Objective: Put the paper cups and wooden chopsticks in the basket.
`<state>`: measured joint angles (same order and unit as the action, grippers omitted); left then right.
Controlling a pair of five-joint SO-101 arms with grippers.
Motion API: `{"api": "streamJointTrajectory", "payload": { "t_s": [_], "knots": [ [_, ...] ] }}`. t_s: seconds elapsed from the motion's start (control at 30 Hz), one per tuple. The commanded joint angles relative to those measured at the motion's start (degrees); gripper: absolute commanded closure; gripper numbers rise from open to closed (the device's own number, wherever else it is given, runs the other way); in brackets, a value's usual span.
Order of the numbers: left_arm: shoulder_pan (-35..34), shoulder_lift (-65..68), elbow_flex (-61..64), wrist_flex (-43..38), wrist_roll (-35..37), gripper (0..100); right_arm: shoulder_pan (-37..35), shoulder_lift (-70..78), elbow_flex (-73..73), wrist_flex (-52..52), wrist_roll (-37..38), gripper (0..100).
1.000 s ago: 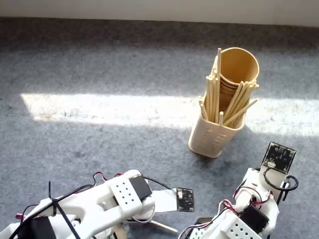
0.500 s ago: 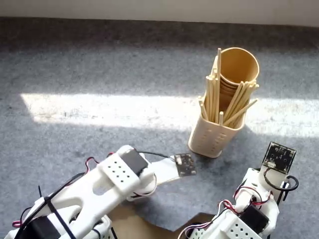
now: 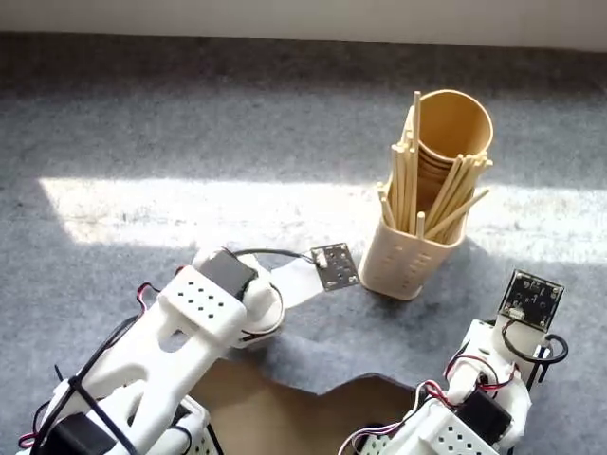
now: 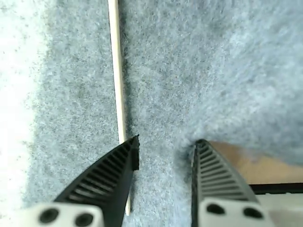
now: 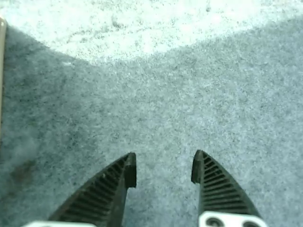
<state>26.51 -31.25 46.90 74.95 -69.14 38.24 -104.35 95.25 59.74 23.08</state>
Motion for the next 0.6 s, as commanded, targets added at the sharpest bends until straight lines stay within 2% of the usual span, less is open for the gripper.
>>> {"api": "streamJointTrajectory", "payload": {
  "t_s": [0.0, 0.17, 0.27, 0.37, 0.57],
  "knots": [
    [6.1, -0.7, 0.7, 6.1, 0.4, 84, -0.6, -0.7, 7.7, -0.7, 1.5, 80.0],
    [22.9, -0.7, 9.5, 13.6, 0.6, 84, -2.0, -0.7, 7.7, -0.5, 1.5, 80.0],
    [29.7, -0.7, 10.2, 18.1, 0.6, 84, -2.4, -0.7, 7.7, -0.4, 1.5, 80.0],
    [31.3, -0.7, 8.6, 18.1, 0.6, 84, -2.3, -0.7, 7.7, -0.4, 1.5, 80.0],
    [29.1, -0.7, 2.4, 16.4, 0.7, 83, -2.2, -0.7, 7.7, -0.4, 1.5, 80.0]
  ]
}}
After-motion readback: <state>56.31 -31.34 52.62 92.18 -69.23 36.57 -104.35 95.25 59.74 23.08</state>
